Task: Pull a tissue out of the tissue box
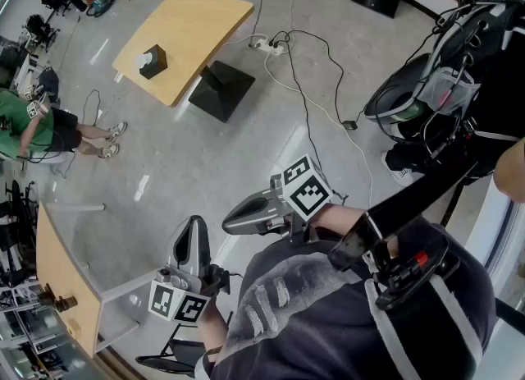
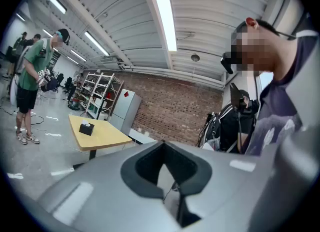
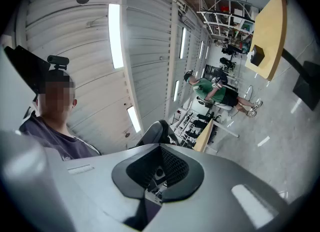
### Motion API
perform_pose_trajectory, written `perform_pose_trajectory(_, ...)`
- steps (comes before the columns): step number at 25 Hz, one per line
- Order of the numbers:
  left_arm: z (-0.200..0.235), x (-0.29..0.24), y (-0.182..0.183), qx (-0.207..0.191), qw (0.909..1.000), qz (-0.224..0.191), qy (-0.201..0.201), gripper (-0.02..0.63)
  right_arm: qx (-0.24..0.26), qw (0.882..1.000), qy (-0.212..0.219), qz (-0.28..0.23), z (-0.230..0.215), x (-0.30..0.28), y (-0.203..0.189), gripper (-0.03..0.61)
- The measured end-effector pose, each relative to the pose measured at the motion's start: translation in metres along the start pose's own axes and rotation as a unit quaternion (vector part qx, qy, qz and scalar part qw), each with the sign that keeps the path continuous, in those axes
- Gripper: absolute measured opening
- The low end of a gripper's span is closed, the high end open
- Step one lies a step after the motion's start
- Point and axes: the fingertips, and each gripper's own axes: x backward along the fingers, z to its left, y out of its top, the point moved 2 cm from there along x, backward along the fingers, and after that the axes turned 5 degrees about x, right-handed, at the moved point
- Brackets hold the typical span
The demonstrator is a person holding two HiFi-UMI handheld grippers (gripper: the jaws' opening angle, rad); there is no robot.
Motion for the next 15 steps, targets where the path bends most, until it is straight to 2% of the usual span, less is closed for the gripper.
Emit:
perform_pose_trajectory(8, 0.016, -0.014, -0.006, 0.005, 0.9999, 0.005, -0.009, 0.003, -0.014, 1.000, -0.011, 0.005, -0.020, 0.005, -0.003, -0.002)
perform_pose_trajectory(15, 0.045, -0.019, 0.004, 0.012, 0.9994, -0.021, -0.024, 0.003, 0.004, 0.999, -0.040, 0.012, -0.037, 0.003, 0.017, -0.002)
